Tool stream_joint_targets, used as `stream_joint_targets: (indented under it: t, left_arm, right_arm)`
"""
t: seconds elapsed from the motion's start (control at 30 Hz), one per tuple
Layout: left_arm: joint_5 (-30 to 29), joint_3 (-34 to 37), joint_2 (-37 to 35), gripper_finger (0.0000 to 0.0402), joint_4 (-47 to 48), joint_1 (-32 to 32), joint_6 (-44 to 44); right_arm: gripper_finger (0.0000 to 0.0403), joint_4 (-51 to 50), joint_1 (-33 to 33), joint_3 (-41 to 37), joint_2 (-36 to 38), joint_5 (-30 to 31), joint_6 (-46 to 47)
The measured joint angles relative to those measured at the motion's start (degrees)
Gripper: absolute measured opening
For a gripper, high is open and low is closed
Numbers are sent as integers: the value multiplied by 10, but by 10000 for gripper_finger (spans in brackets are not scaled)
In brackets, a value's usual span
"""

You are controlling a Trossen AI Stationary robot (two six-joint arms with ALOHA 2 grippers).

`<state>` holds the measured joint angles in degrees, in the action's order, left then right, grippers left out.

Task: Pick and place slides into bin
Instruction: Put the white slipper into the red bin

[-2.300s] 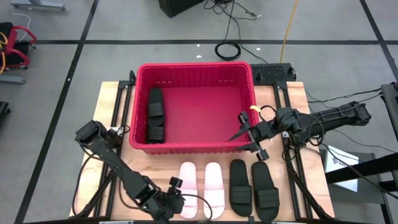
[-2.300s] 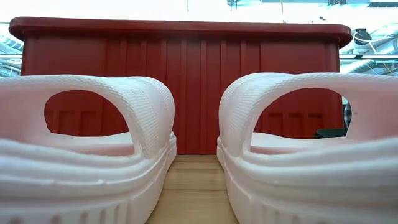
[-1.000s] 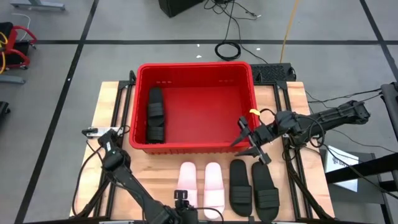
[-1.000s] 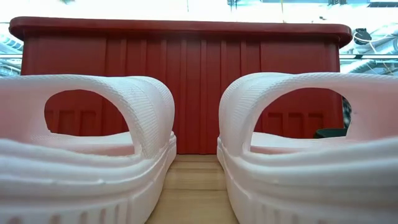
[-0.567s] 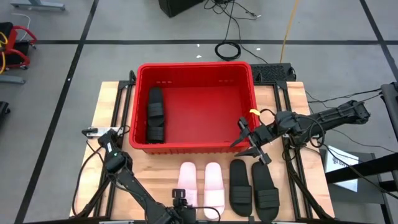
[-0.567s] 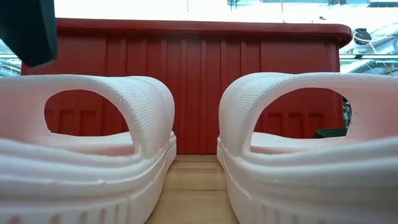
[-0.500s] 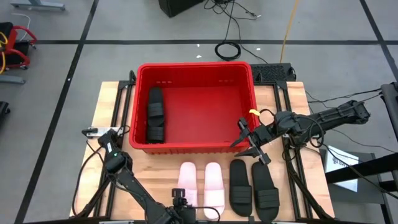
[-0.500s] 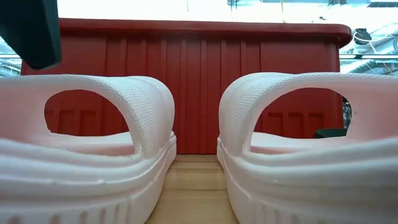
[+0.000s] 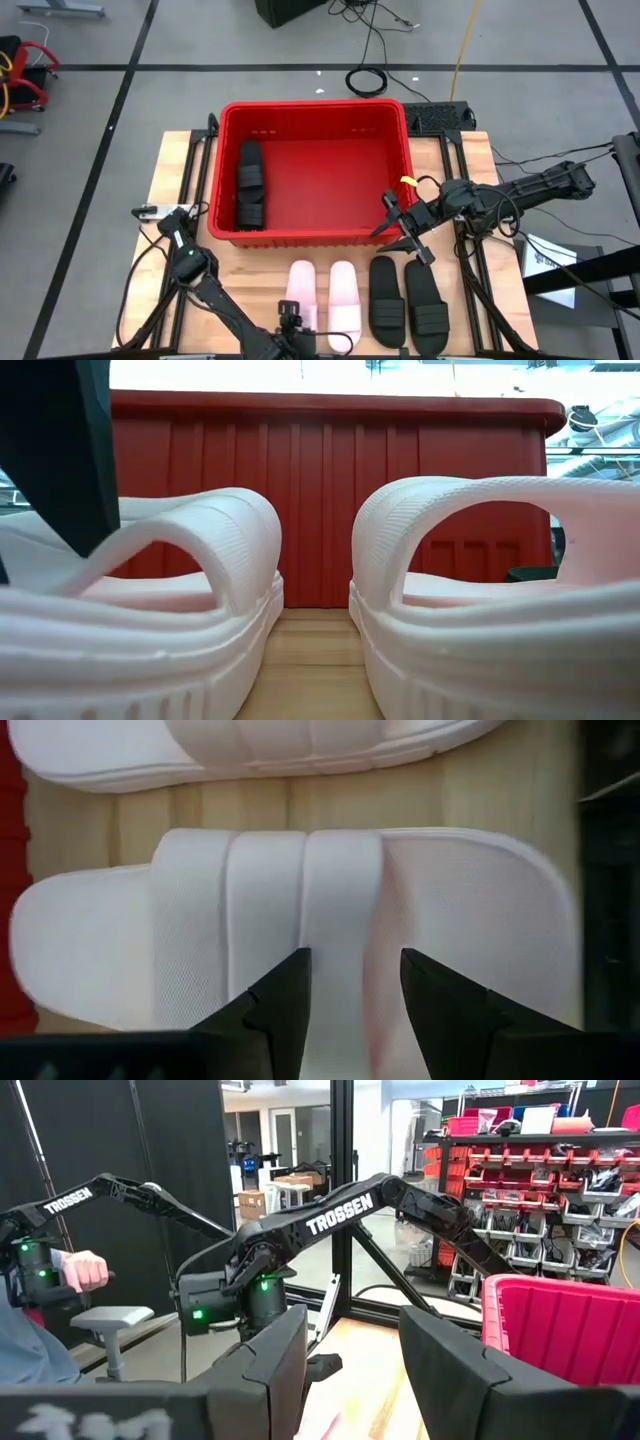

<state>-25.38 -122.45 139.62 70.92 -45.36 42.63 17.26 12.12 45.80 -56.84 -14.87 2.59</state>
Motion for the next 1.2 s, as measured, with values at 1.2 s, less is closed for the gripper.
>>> stream_joint_targets:
  t: [1.2]
  left_arm:
    - [-91,0,-1,163,101,13,24]
  right_arm:
    - [153,5,0,0,-12,0,-2]
